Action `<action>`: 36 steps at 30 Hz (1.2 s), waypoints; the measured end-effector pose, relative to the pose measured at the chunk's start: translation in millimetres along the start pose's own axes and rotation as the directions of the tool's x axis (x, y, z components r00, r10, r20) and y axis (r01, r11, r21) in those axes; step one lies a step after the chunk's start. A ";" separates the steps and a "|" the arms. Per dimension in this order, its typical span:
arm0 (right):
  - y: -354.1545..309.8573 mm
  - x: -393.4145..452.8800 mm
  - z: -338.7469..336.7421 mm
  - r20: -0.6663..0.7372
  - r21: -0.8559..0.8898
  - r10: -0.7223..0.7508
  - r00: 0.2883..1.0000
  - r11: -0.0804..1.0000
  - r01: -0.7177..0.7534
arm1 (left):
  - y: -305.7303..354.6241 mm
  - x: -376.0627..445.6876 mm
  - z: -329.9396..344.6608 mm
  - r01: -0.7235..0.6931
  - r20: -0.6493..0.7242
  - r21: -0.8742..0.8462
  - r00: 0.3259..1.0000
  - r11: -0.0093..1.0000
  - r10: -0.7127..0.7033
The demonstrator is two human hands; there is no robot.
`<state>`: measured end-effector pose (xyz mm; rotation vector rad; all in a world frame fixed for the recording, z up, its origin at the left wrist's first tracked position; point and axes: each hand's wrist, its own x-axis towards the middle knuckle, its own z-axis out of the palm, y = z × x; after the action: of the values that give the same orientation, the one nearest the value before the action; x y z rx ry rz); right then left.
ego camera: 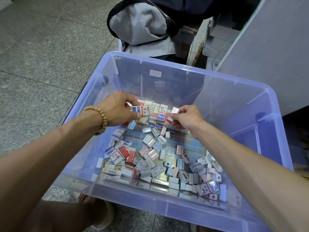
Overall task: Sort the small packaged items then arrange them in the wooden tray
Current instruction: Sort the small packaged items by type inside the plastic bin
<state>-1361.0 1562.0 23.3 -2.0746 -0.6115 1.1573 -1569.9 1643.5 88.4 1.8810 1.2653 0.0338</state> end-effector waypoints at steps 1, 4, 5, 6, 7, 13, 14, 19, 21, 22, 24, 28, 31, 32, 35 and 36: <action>0.1 1.5 2.4 -0.016 -0.027 -0.017 1.000 1.000 0.016 | -0.5 0.1 -0.4 0.009 0.001 -0.007 1.000 1.000 -0.009; 1.9 3.8 7.1 -0.046 -0.057 -0.049 0.998 0.997 0.046 | -0.4 0.3 -1.5 0.015 -0.008 -0.027 1.000 1.000 -0.015; 2.7 3.2 7.4 -0.069 -0.071 -0.057 0.996 0.996 0.052 | 0.3 0.5 -1.7 0.017 -0.011 -0.037 1.000 0.999 -0.017; 3.3 2.9 7.7 -0.106 -0.090 -0.070 0.992 0.994 0.060 | 1.2 0.4 -1.6 0.020 -0.009 -0.047 1.000 0.999 -0.020; 3.3 1.8 8.0 -0.150 -0.106 -0.080 0.985 0.992 0.064 | 2.4 0.2 -1.4 0.022 -0.004 -0.056 1.000 0.998 -0.022; 3.5 -2.4 12.8 -0.281 -0.132 -0.135 0.950 0.986 0.101 | 4.7 0.3 0.2 0.033 0.026 -0.085 0.999 0.996 -0.031; 4.4 -1.9 12.6 -0.266 -0.133 -0.146 0.953 0.985 0.113 | 4.5 0.3 0.4 0.039 0.029 -0.093 0.999 0.995 -0.036; 9.0 -4.9 8.5 -0.190 -0.070 -0.169 0.967 0.985 0.159 | 8.3 -0.5 0.7 0.100 0.054 -0.207 0.994 0.973 -0.091; 6.5 -8.5 5.4 -0.155 -0.120 -0.211 0.965 0.974 0.194 | 12.2 -1.5 1.1 0.139 0.079 -0.266 0.989 0.954 -0.122; 4.8 -10.4 3.3 -0.121 -0.163 -0.222 0.967 0.966 0.201 | 14.2 -2.0 1.5 0.153 0.090 -0.284 0.987 0.947 -0.132; 0.7 -14.0 -1.3 -0.049 -0.217 -0.212 0.976 0.956 0.196 | 16.8 -2.7 2.9 0.172 0.105 -0.298 0.983 0.939 -0.147; -9.4 -28.4 -13.9 -0.022 -0.218 -0.250 0.968 0.946 0.239 | 22.2 -2.5 7.8 0.180 0.143 -0.297 0.979 0.938 -0.142; -22.8 -48.5 -24.4 0.062 -0.106 -0.323 0.944 0.939 0.328 | 30.8 -1.6 12.4 0.163 0.171 -0.316 0.979 0.935 -0.113; -26.0 -54.4 -26.4 0.110 -0.067 -0.330 0.937 0.939 0.338 | 34.5 -1.7 14.5 0.149 0.185 -0.338 0.979 0.929 -0.089; -25.7 -61.6 -30.1 0.176 -0.002 -0.313 0.934 0.948 0.318 | 45.6 -2.2 23.3 0.091 0.207 -0.402 0.978 0.911 -0.006; -24.2 -61.8 -31.9 0.171 0.021 -0.292 0.941 0.956 0.293 | 48.3 -1.8 26.3 0.079 0.208 -0.410 0.978 0.909 0.009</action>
<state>-1365.8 1526.0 87.3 -1.8213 -0.9714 1.1650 -1522.8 1619.5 103.7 1.4518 1.0522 0.0815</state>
